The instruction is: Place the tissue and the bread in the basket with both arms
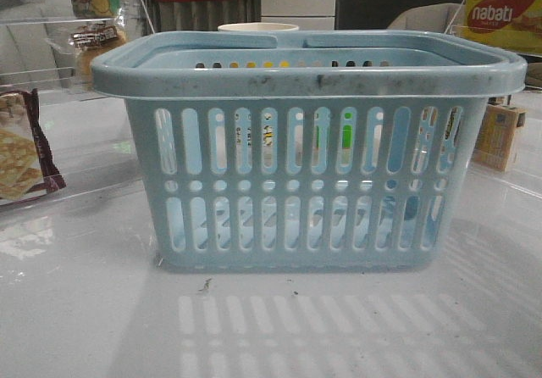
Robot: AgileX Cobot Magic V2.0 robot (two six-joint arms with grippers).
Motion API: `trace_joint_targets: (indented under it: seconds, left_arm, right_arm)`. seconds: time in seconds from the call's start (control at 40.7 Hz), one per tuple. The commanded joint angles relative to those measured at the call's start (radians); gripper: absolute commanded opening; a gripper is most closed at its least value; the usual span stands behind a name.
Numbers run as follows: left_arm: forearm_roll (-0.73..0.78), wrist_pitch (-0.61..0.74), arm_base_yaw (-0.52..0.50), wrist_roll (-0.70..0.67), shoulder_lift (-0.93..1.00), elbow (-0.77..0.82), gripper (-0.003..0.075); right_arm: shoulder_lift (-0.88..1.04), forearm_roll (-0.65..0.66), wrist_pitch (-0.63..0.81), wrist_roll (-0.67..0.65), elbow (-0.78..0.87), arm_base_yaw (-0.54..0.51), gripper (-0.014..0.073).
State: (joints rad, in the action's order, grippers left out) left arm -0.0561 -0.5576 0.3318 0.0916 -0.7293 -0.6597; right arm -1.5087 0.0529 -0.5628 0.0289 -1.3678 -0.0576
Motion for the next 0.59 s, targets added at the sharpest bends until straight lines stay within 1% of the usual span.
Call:
trace_joint_targets:
  seconds: [0.0,0.147,0.246,0.344,0.516,0.565]
  left_arm:
    - [-0.007,0.076,0.007,0.0,0.004,-0.031,0.0294]
    - [-0.007,0.076,0.007,0.0,0.004,-0.031,0.0253]
    - [-0.007,0.076,0.007,0.0,0.004,-0.031,0.023]
    - [-0.007,0.076,0.007,0.0,0.004,-0.031,0.0201]
    - [-0.007,0.076,0.007,0.0,0.004,-0.031,0.0165]
    - [-0.007,0.076,0.007,0.0,0.004,-0.031,0.0158]
  right_arm:
    - [0.101,0.002,0.032,0.006,-0.038,0.082,0.0213]
    - [0.125,-0.033,-0.003,0.006,-0.038,0.234,0.0213]
    - [0.11,-0.053,-0.014,0.006,-0.031,0.343,0.0213]
    - [0.08,-0.053,-0.007,0.006,-0.022,0.43,0.0213]
    - [0.007,-0.053,-0.005,0.006,-0.022,0.515,0.0218]
    - [-0.019,-0.053,-0.003,0.006,-0.022,0.526,0.0239]
